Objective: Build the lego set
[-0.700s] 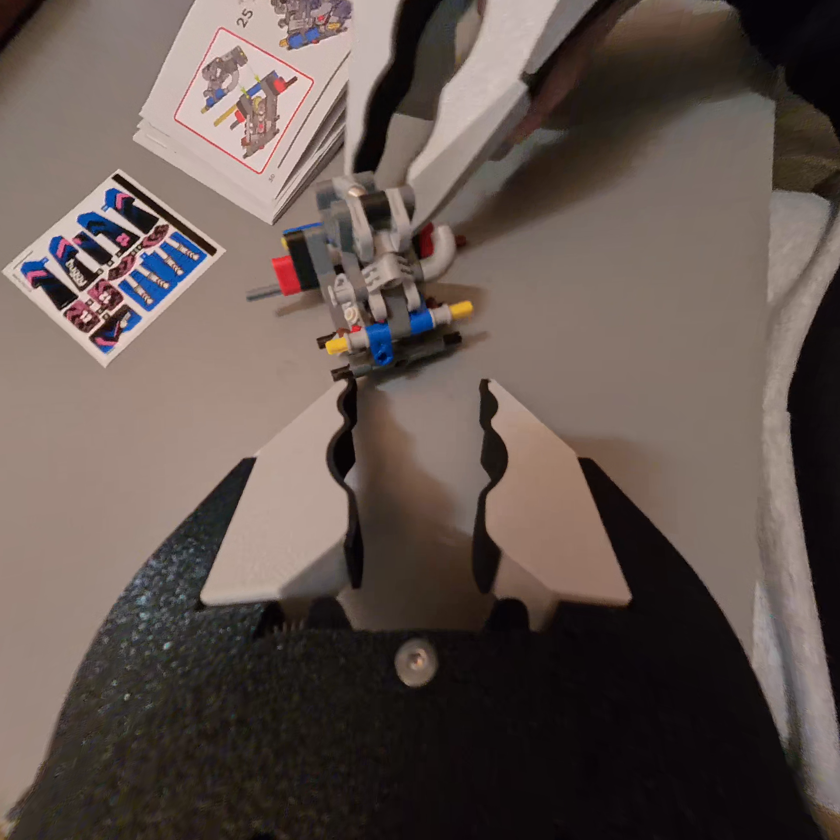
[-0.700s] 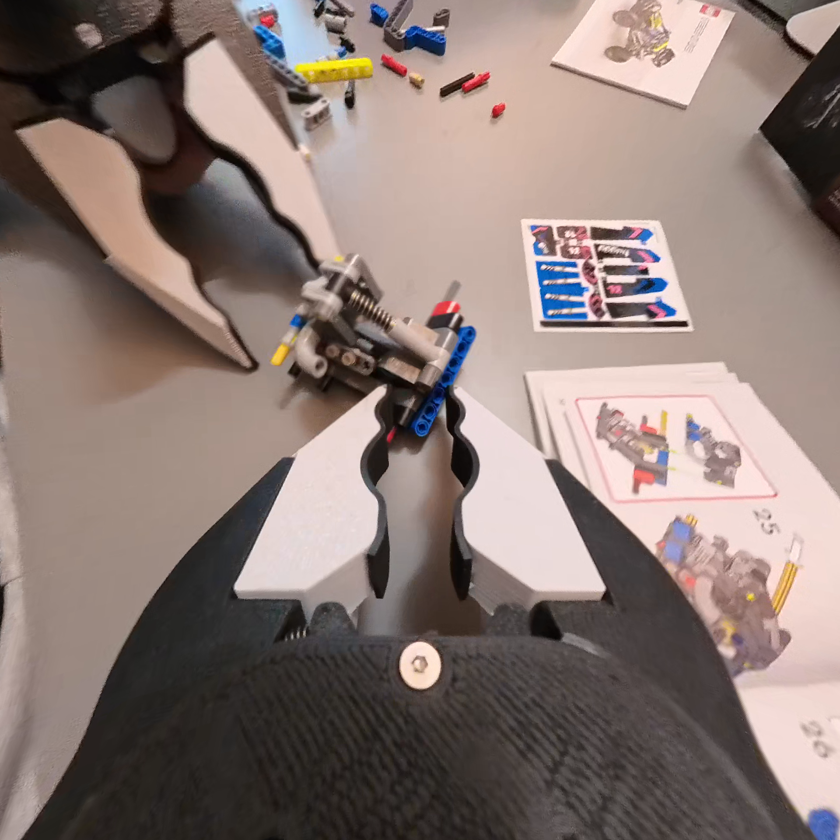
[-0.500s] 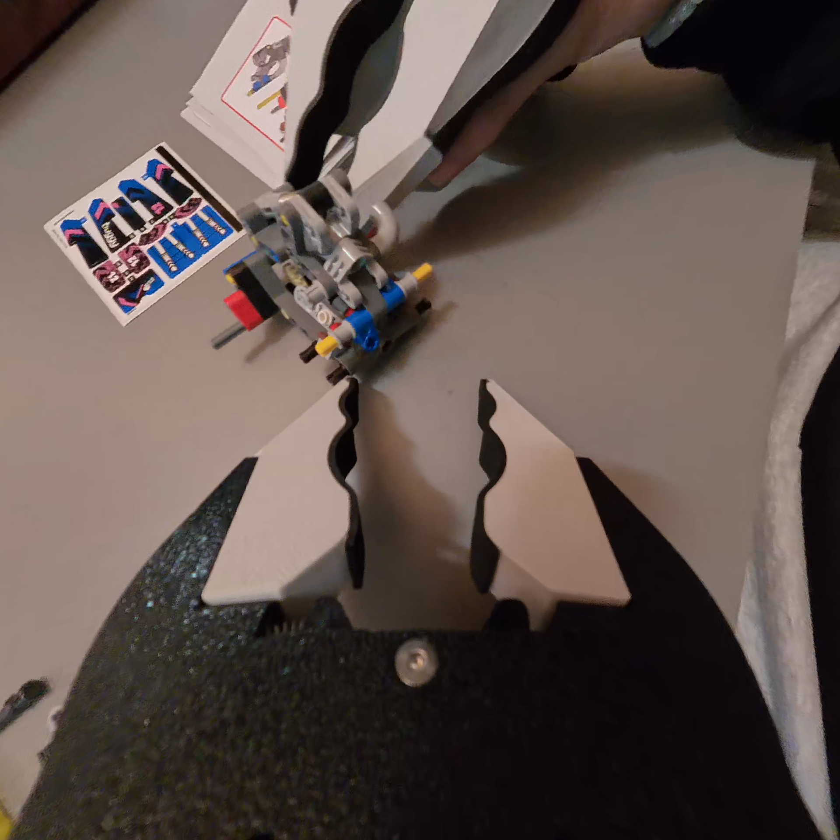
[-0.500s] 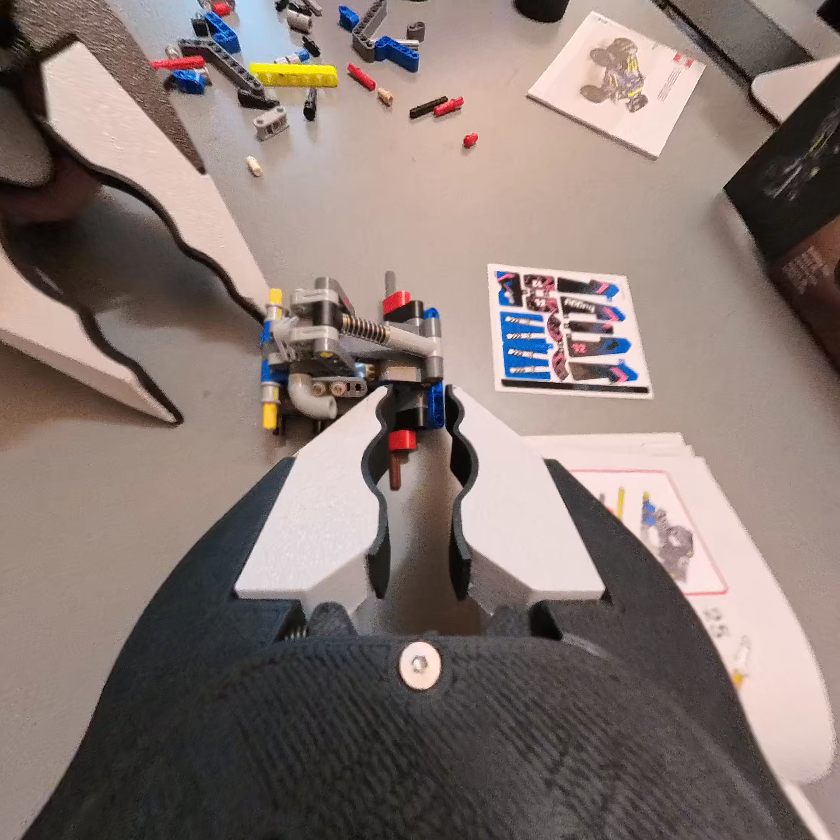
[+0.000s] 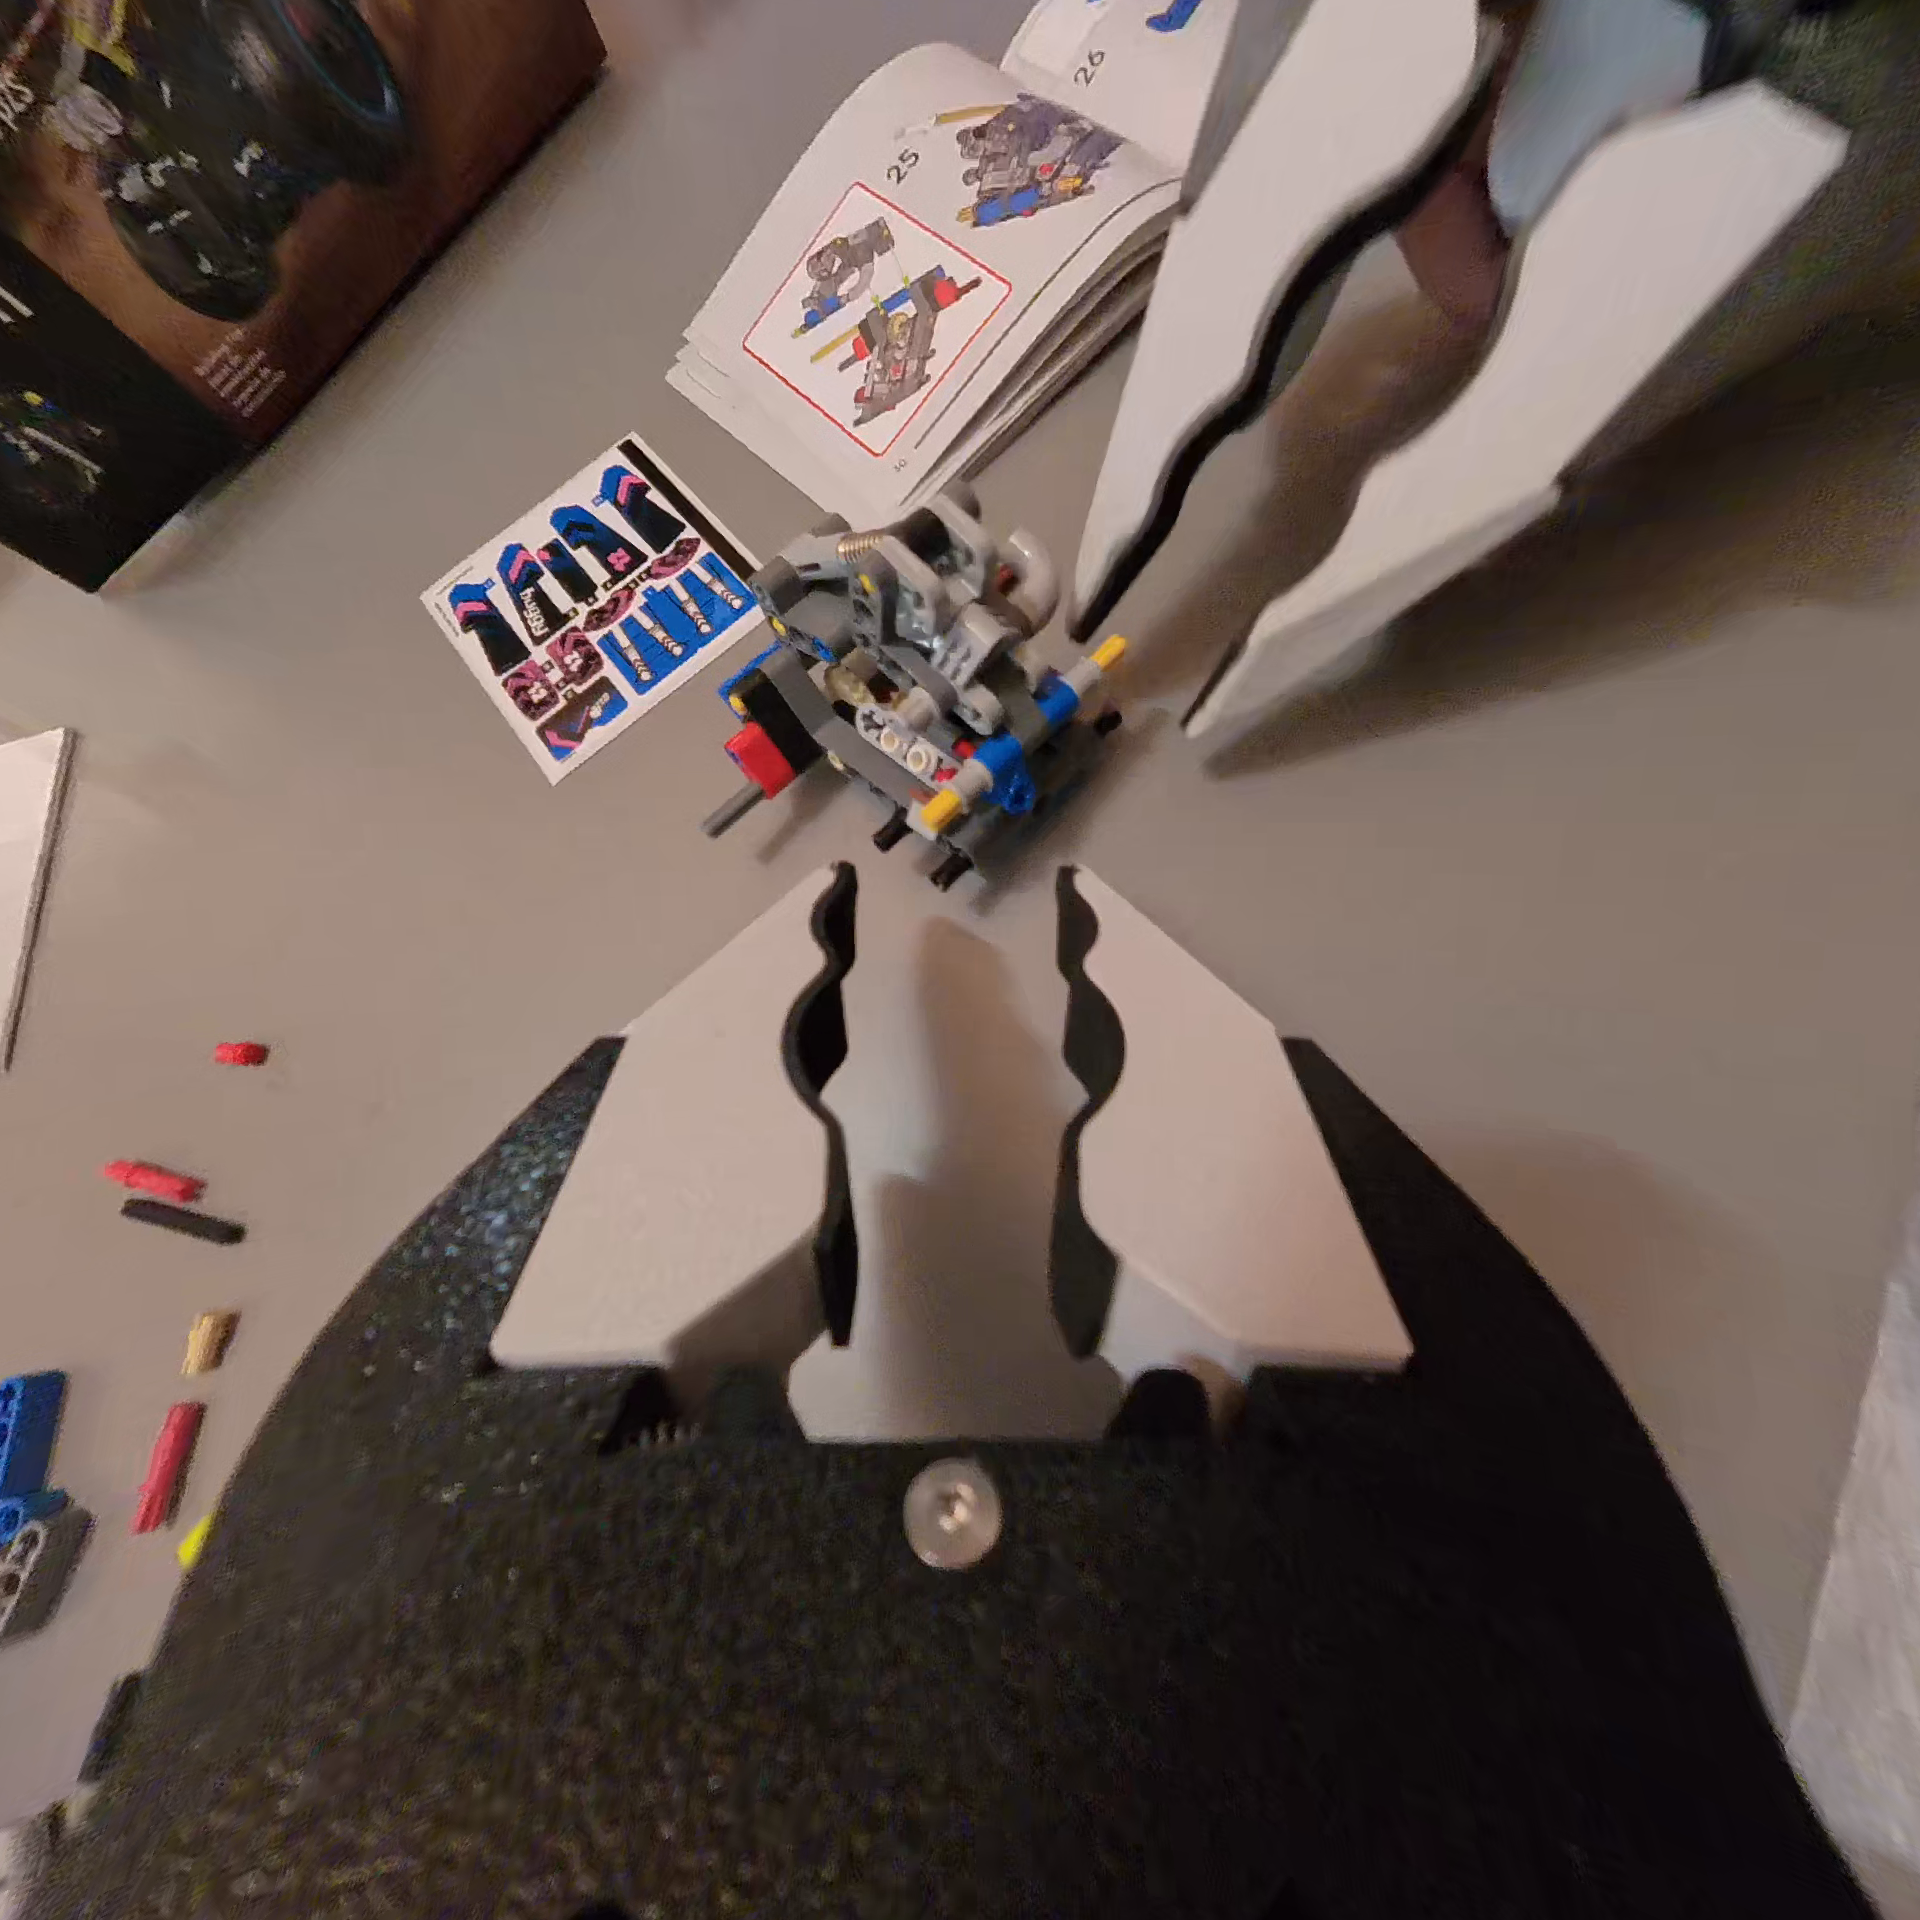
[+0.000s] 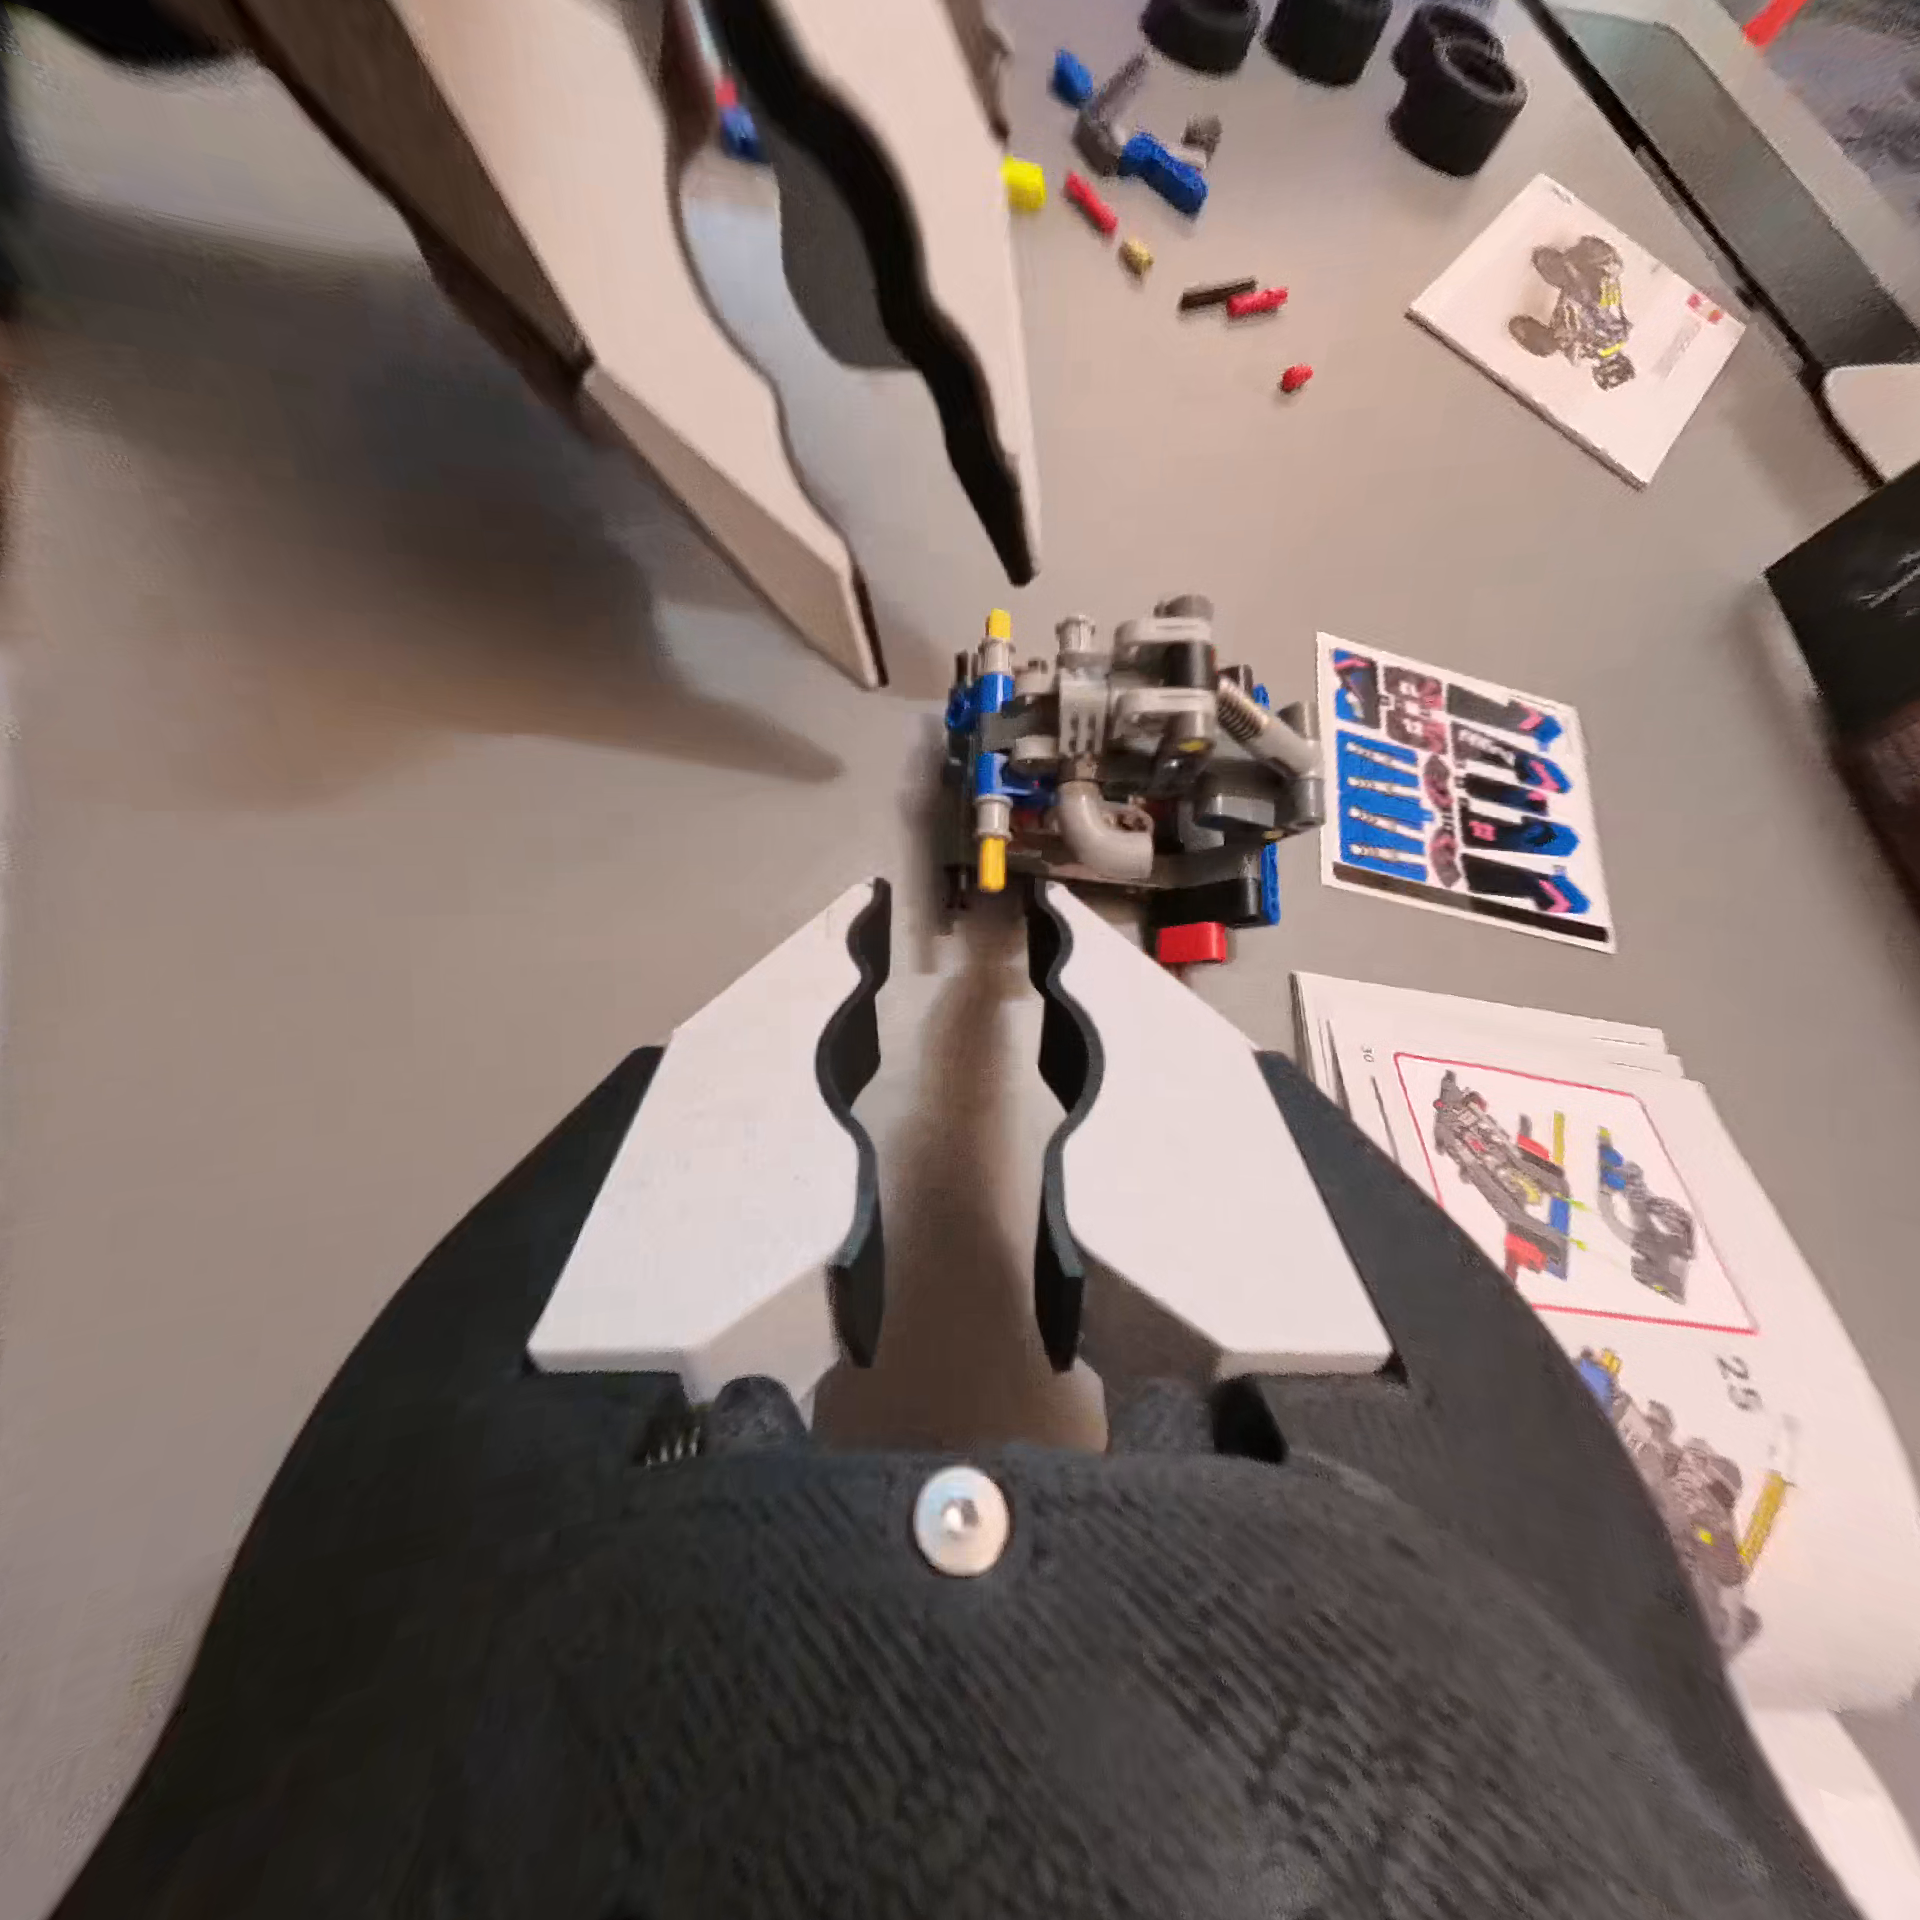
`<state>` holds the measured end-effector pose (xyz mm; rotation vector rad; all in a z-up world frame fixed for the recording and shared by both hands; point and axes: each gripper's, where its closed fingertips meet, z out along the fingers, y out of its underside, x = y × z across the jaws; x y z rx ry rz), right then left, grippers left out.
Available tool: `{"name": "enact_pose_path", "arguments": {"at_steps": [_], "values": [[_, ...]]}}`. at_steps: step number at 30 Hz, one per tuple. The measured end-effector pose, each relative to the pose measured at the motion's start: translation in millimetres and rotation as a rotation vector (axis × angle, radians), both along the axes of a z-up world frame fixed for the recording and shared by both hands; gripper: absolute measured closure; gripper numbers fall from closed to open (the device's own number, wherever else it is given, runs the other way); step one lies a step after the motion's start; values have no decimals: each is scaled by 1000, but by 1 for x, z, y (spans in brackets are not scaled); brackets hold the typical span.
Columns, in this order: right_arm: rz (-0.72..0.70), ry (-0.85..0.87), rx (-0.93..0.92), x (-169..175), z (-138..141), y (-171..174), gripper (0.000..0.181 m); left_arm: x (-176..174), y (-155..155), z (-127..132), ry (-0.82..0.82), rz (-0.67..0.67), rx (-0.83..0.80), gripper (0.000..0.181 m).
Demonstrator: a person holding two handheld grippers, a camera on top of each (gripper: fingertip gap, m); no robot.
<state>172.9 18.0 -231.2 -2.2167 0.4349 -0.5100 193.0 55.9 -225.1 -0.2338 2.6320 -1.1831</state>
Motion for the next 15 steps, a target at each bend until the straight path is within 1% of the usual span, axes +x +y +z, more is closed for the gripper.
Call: {"name": "enact_pose_path", "arguments": {"at_steps": [1, 3, 6, 9, 11, 12, 13, 15], "values": [[-7, -32, -39, 3, -4, 1, 159, 0, -3, 0, 6, -14, -4, 151], [-36, -115, -54, 11, 0, 2, 160, -3, -9, 0, 14, -40, -24, 157], [-9, -159, -39, 12, 5, 6, 172, -2, -12, 0, -21, -41, -22, 161], [10, -206, -33, 14, 10, 6, 175, -5, -13, 5, -51, -60, -36, 165], [15, -178, 43, 12, 16, 8, 175, -5, -13, 12, -68, -58, -68, 163], [16, -141, 108, 11, 21, 10, 180, -4, -13, 15, -79, -54, -89, 162], [9, -109, 176, 11, 26, 10, 179, -3, -13, 19, -93, -50, -115, 159], [4, -86, 240, 12, 33, 9, 179, -3, -13, 27, -133, -43, -166, 156]]}}
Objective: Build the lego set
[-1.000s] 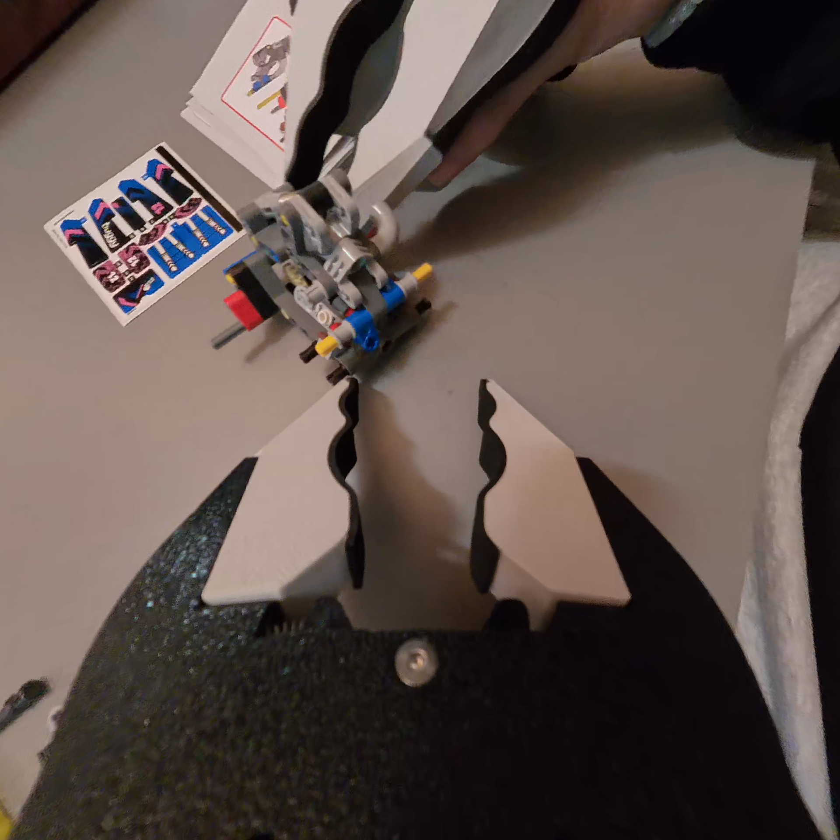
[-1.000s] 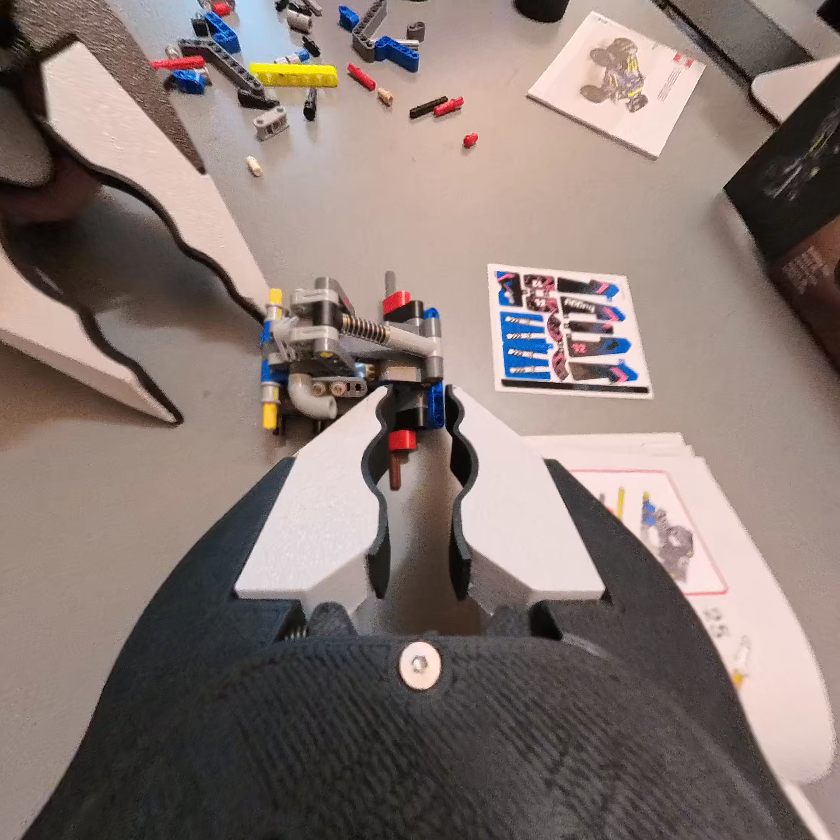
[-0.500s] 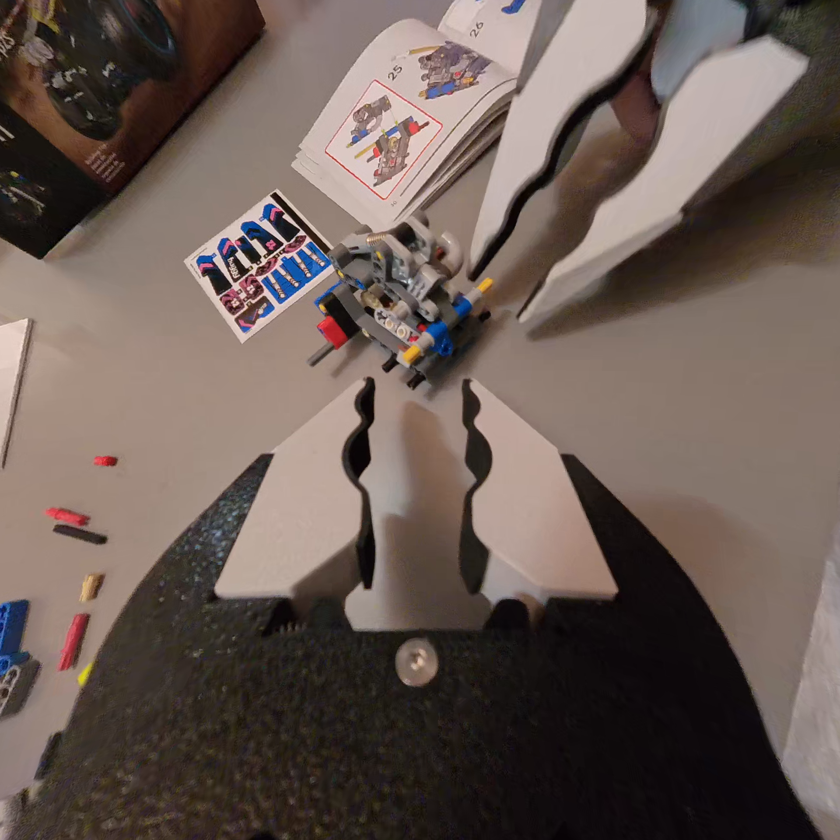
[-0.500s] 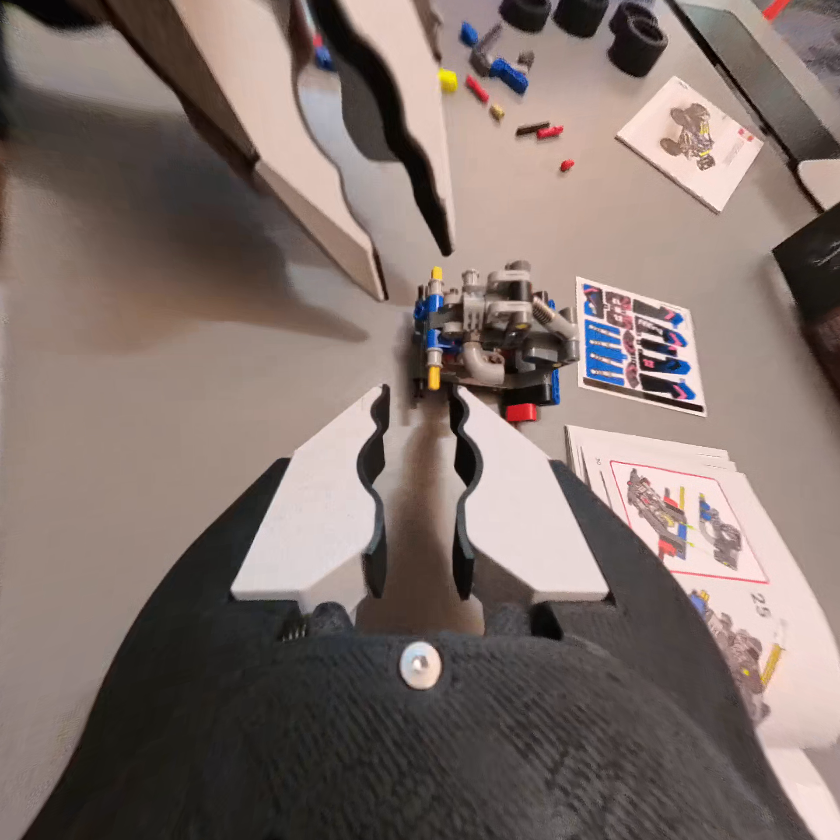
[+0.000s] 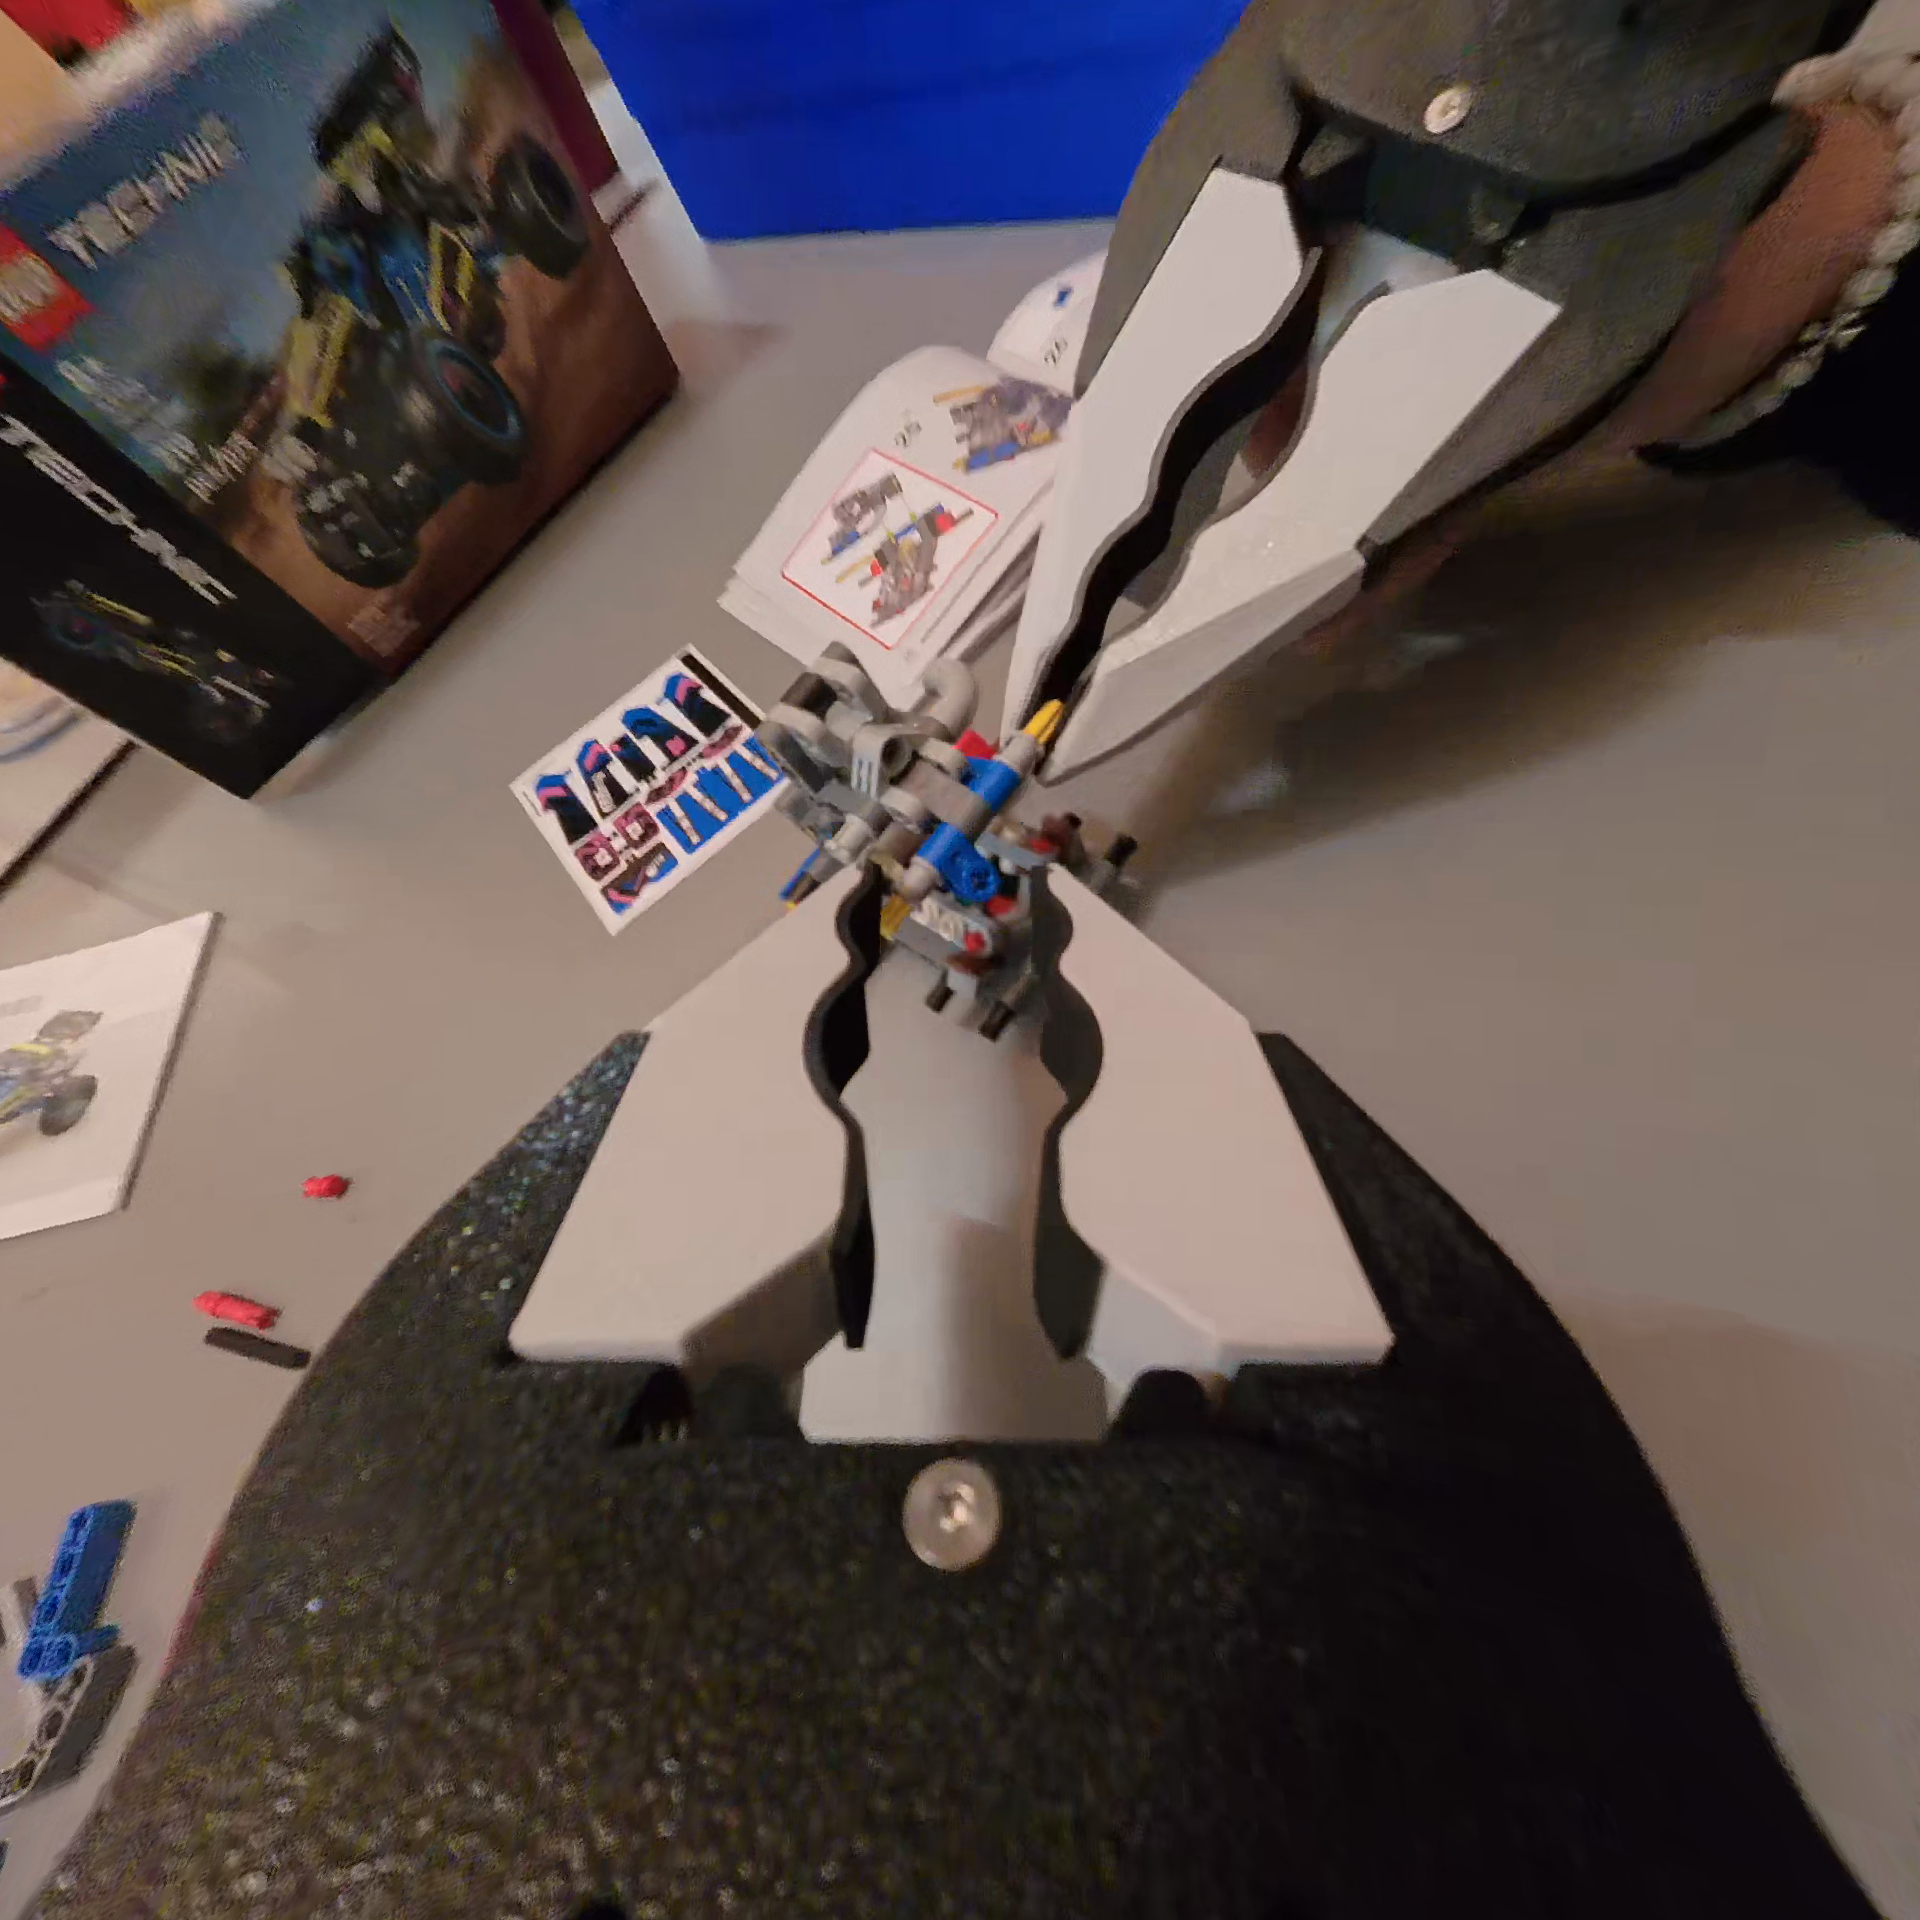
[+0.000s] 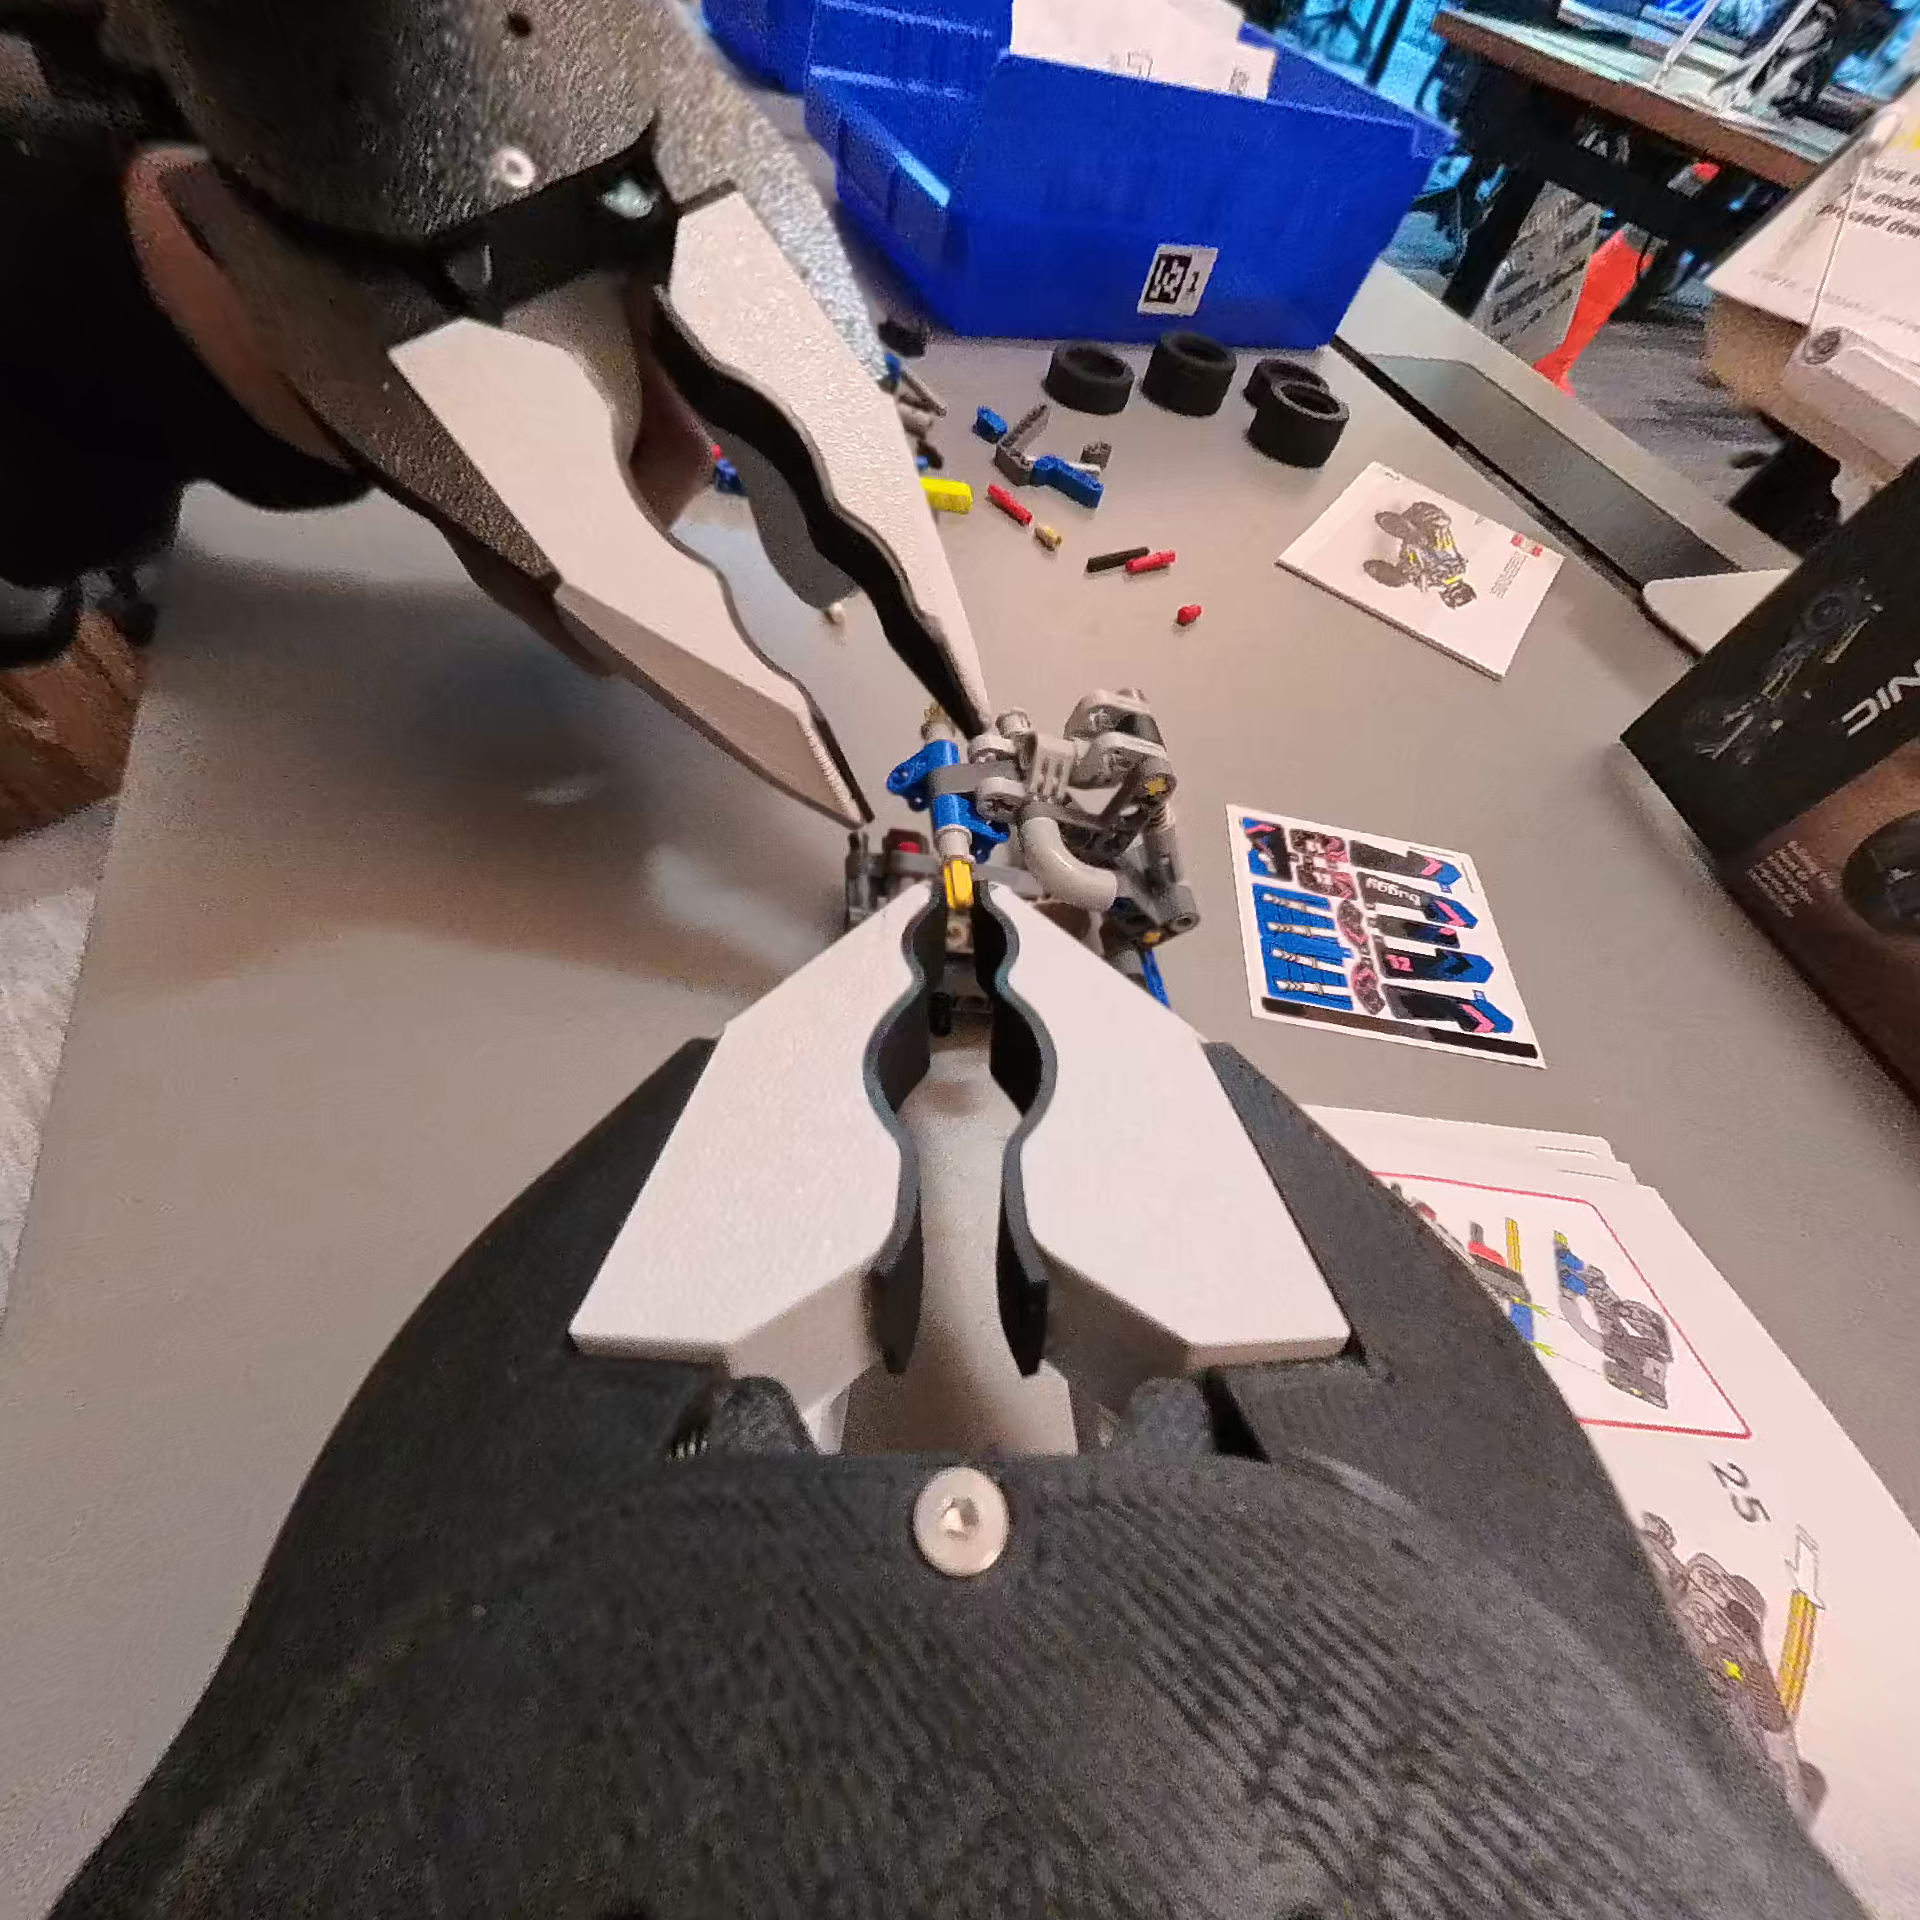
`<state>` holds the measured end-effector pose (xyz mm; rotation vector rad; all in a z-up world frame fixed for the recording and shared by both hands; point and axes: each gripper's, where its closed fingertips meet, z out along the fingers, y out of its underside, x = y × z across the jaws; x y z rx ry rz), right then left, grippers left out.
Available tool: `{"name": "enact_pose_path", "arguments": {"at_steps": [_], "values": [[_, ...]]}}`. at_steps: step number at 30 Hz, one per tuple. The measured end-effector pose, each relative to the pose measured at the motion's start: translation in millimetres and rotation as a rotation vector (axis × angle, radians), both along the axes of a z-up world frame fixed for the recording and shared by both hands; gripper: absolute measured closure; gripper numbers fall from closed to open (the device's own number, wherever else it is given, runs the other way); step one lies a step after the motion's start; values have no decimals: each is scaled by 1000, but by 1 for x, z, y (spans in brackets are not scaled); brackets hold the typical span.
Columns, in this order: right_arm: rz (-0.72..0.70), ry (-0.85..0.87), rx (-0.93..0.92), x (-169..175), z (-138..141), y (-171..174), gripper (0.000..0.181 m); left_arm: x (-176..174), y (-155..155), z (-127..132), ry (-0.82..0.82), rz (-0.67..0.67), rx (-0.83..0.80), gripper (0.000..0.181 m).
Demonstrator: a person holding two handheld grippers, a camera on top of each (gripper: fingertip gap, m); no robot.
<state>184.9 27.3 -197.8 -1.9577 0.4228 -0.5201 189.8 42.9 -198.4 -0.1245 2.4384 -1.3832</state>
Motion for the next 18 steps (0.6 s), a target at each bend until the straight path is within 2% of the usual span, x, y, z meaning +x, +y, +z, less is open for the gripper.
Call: {"name": "enact_pose_path", "arguments": {"at_steps": [4, 11, 18], "values": [[1, 15, -2, 2, -2, -2, 179, 4, 2, 1, -133, 46, 9, 153], [-2, 39, 68, 2, 10, 0, 180, 7, 0, 25, -620, 126, 120, 143], [-22, 211, 242, 8, 18, 1, 180, 17, -10, 37, -882, 297, 185, 128]]}}
